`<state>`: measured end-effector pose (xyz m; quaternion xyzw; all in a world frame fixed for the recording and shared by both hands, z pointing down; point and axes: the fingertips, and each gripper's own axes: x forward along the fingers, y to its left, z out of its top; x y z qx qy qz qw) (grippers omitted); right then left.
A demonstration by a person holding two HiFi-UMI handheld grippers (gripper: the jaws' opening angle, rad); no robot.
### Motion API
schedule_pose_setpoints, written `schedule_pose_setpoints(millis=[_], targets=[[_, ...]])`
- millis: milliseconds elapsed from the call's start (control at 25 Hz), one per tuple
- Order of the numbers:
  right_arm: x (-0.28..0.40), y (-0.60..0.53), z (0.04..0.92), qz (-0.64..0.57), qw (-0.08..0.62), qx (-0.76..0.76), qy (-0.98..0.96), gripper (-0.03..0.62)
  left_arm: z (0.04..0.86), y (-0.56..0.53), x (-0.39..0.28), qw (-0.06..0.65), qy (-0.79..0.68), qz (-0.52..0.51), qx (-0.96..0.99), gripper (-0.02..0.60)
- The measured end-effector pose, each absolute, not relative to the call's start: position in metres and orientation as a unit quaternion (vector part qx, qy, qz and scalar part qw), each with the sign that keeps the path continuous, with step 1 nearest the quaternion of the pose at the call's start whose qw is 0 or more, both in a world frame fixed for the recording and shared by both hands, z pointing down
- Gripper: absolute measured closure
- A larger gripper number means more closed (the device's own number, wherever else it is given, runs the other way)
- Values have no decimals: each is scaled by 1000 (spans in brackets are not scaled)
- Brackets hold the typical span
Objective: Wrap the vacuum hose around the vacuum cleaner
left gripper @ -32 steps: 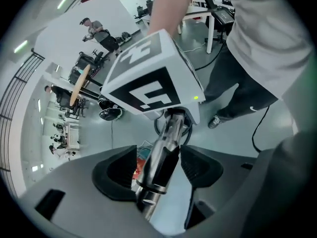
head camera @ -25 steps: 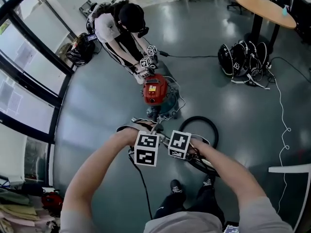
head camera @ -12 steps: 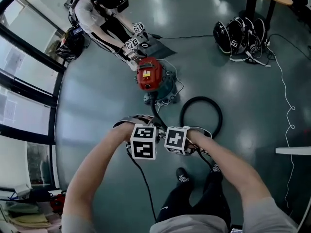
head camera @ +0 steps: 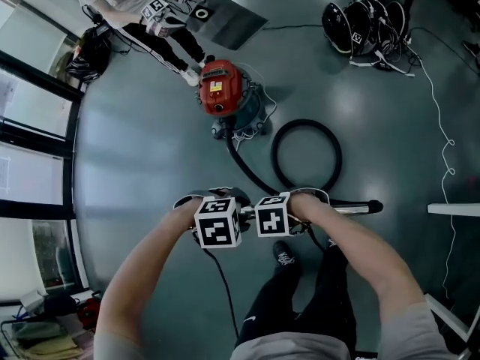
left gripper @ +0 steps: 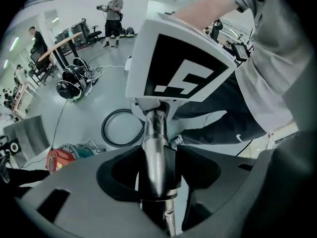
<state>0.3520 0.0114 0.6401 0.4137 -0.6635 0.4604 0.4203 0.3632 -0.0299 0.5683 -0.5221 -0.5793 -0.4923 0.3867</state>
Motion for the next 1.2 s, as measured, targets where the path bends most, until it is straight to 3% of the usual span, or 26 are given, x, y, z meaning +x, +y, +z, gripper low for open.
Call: schedule_pose_setpoints(millis=[240,640,840,1000,1200], targets=[[346,7,680,450,424,401,-676,516,612,-33,356,379,-565,-477,-556,350],[378,-22,714,341,444,470,-682,512,658,-49,362,281,-527,-507,-622,357],[410,-24,723,288,478,516,-650,322,672,-51,370,251,-511,-518,-638,359],[423,-17,722,262,490,527,-643,303,680,-49,378,233,-500,-528,-646,359],[444,-3,706,269,457,561,-636,303,691,-52,391,208,-475,-542,-662,364]])
